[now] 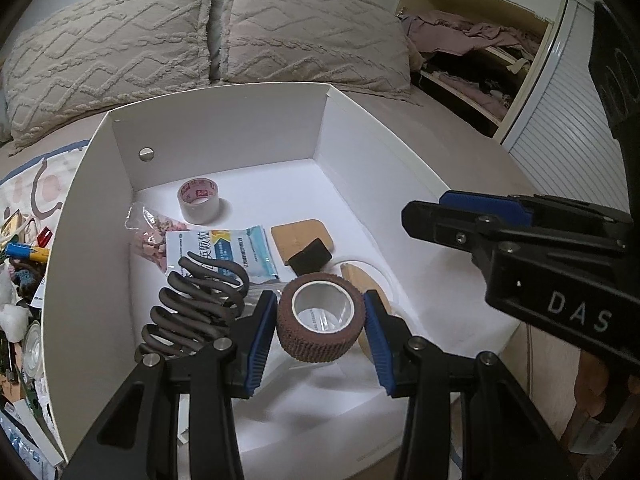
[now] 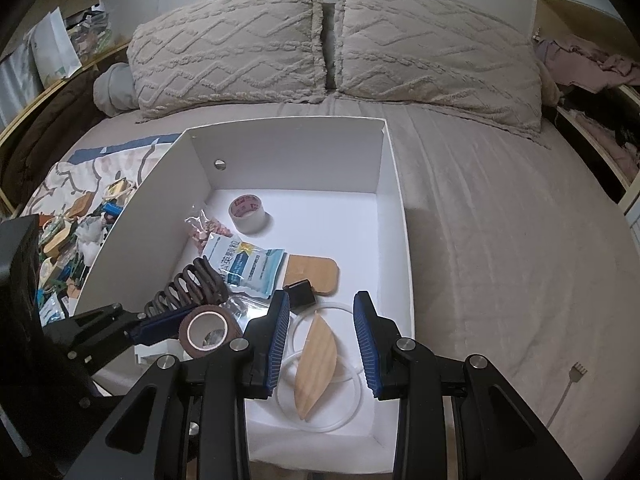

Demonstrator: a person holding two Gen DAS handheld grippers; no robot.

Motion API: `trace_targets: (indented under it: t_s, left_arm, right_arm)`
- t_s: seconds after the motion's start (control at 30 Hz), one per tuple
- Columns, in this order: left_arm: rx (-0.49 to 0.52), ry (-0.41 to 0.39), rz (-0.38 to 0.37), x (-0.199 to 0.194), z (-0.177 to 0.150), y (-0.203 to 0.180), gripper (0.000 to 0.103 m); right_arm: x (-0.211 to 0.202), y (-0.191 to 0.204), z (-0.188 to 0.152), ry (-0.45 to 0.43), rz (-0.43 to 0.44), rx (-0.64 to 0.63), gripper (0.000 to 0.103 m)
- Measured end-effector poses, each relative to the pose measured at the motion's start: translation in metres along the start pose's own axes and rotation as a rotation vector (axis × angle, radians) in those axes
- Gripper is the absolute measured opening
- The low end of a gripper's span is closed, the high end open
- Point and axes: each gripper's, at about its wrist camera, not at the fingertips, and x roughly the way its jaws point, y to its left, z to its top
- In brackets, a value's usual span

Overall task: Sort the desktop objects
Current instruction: 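Open the right gripper releasing the wooden board while the left gripper releases the tape roll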

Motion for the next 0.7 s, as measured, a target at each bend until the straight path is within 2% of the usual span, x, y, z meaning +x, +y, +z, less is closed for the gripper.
trace_targets:
  t_s: [0.43, 0.47, 0.57, 0.7]
  left_arm:
    - [0.001, 0.0, 0.004, 0.0043, 0.0011, -0.0028, 0.044]
    - [-0.003, 0.001, 0.004, 0.0042, 0.0012, -0.0022, 0.046]
    - [-0.007, -0.008, 0.006, 0.0018, 0.0007, -0.0016, 0.062]
    - [0.0, -0.012, 0.008, 0.0005, 0.0005, -0.0027, 0.063]
  right_arm:
    - [0.0027, 0.0021, -0.0018, 0.008, 0.008, 0.003, 0.033]
    - [0.0025, 0.0023, -0.0018, 0.008, 0.008, 0.003, 0.033]
    - [0.0021, 0.002, -0.0022, 0.006, 0.008, 0.003, 0.033]
    - [0.0025, 0.0013, -0.0025, 0.007, 0.009, 0.009, 0.033]
